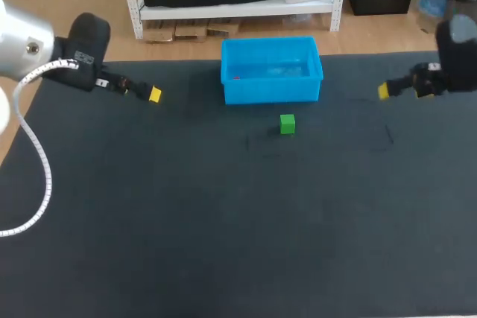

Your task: Use the left arm to pick the red cube and place it into the blue plastic box first, then use the right arm to grasp the green cube and put it into the same blue plastic box after the first action is fully finished.

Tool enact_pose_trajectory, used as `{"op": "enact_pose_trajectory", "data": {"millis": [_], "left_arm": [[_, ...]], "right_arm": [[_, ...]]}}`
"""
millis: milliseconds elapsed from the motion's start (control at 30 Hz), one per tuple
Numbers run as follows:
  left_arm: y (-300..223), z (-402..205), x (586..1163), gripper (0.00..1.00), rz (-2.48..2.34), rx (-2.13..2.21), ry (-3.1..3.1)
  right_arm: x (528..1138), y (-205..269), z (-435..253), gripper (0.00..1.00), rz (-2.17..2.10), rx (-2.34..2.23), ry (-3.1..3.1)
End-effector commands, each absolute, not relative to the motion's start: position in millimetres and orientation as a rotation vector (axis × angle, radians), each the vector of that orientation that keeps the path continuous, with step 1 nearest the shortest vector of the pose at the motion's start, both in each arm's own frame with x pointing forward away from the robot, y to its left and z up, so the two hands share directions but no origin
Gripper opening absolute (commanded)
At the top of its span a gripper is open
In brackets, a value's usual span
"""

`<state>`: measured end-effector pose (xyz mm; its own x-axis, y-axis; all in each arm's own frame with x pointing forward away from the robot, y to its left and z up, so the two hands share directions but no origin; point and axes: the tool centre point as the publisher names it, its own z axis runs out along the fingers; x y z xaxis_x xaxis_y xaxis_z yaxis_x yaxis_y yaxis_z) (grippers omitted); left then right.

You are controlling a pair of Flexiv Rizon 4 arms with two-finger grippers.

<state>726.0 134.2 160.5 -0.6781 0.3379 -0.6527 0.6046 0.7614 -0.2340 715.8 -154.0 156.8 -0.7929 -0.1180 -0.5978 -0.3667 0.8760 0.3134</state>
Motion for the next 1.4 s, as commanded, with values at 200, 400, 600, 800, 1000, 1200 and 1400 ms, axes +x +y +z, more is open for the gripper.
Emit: {"op": "enact_pose_trajectory", "data": {"millis": [200,400,600,800,1000,1200,1400], "left_arm": [[135,160,728,1.0,-0.592,0.707,2.355],[135,160,728,1.0,-0.592,0.707,2.355],[135,160,728,1.0,-0.592,0.707,2.355],[135,160,728,1.0,-0.592,0.707,2.355],[135,160,728,1.0,-0.592,0.707,2.355],[135,160,728,1.0,-0.592,0.707,2.355],[135,160,728,1.0,-0.592,0.707,2.355]], "right_arm": [[743,-83,153,1.0,0.255,-0.362,2.611],[753,-50,141,1.0,0.24,-0.418,2.653],[753,-50,141,1.0,0.24,-0.418,2.653],[753,-50,141,1.0,0.24,-0.418,2.653],[753,-50,141,1.0,0.24,-0.418,2.653],[753,-50,141,1.0,0.24,-0.418,2.653],[762,-34,131,1.0,0.283,-0.368,2.692]]}}
